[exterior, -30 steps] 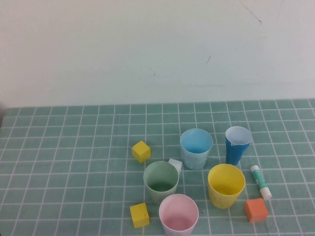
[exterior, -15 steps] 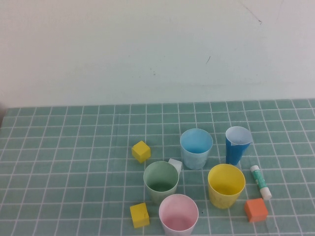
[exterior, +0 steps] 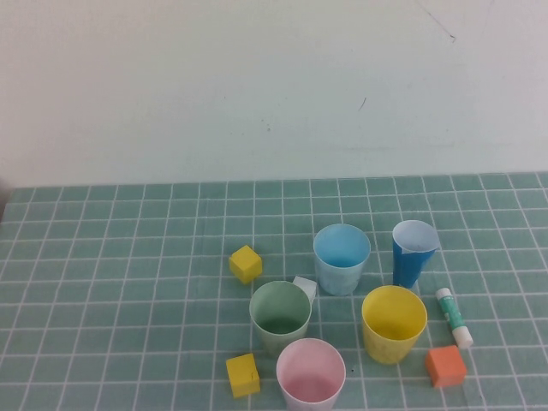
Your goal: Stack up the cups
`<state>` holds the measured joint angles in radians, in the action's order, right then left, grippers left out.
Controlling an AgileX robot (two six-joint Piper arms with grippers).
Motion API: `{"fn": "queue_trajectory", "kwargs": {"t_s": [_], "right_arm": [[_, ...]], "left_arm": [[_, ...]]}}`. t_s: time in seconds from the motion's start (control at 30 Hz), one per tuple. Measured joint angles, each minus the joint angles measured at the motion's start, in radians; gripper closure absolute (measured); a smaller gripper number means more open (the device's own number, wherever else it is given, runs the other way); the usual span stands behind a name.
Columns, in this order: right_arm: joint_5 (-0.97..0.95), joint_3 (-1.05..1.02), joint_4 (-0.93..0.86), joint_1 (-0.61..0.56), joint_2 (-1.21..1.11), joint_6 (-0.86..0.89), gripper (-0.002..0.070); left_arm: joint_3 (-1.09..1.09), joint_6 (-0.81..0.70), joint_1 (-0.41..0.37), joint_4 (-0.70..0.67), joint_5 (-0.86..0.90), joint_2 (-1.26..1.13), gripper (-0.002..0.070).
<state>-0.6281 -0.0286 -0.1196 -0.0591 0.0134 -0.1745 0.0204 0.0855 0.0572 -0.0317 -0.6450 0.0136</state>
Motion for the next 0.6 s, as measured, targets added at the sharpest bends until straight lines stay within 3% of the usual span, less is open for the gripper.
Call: {"fn": "queue_trajectory", "kwargs": {"t_s": [0.1,0.23,0.43,0.6], "right_arm": [[-0.002,0.0,0.01,0.0,0.0,0.004,0.0678],[0.046,0.011,0.028,0.0,0.0,-0.004,0.0678],[0.583,0.235,0.016,0.0,-0.014,-0.039,0.0678],[0.748,0.359,0.014,0.0,-0.137,-0.09,0.0678]], "left_arm": [[0.0,0.0,0.0,-0.033,-0.022,0.0,0.0678],[-0.094,0.0,0.0,-0.05,0.233,0.0,0.0678],[-0.338,0.0,0.0,-0.085,0.637,-0.086,0.0678],[-0.433,-0.002,0.0,-0.089,0.752,-0.257,0.0678]]}}
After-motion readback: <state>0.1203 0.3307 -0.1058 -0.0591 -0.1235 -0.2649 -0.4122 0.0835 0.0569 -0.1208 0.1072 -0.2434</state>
